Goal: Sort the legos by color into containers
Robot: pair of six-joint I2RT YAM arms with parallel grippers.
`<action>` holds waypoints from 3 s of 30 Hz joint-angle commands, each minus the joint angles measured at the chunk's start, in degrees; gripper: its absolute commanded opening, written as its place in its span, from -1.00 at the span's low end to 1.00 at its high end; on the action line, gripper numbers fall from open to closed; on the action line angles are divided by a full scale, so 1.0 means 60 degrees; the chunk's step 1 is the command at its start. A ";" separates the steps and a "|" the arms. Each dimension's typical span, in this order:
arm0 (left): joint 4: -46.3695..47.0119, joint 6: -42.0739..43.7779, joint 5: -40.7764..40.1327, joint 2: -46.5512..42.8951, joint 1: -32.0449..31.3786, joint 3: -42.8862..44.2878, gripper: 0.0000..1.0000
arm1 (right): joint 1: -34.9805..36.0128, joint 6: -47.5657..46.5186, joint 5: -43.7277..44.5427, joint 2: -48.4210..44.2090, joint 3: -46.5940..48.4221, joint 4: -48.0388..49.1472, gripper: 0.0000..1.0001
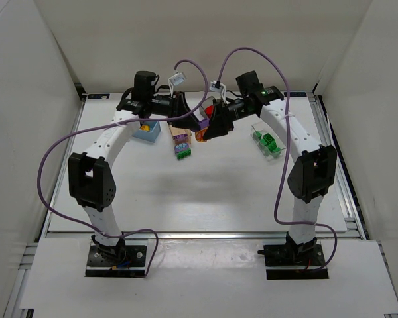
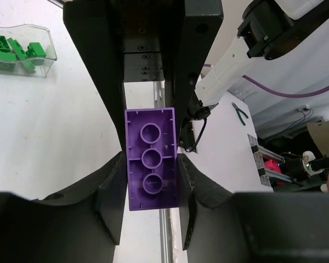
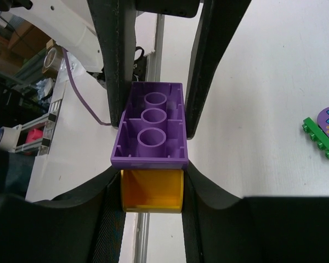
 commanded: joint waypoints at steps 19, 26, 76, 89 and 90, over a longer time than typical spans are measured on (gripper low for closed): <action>0.2009 -0.1248 -0.2699 0.0379 0.1923 0.0913 -0.80 | 0.0042 -0.2516 0.1206 -0.2126 -0.2833 -0.1247 -0.89; 0.0000 0.1054 -0.6434 0.1286 0.1382 0.1265 -0.80 | -0.0192 -0.2150 0.1719 -0.2595 -0.2981 -0.0926 -0.89; -0.0911 -0.0861 -0.8288 -0.2412 0.3314 0.0990 0.59 | 0.0230 0.3442 0.4585 0.4068 0.6068 0.2690 -0.85; -0.1115 -0.0640 -0.8509 -0.4981 0.3901 -0.1722 0.67 | 0.2488 0.3959 0.9053 0.5972 0.6025 0.6939 -0.90; -0.1173 -0.0640 -0.8479 -0.5040 0.3930 -0.1781 0.67 | 0.2634 0.3872 0.9261 0.6104 0.6144 0.7028 -0.90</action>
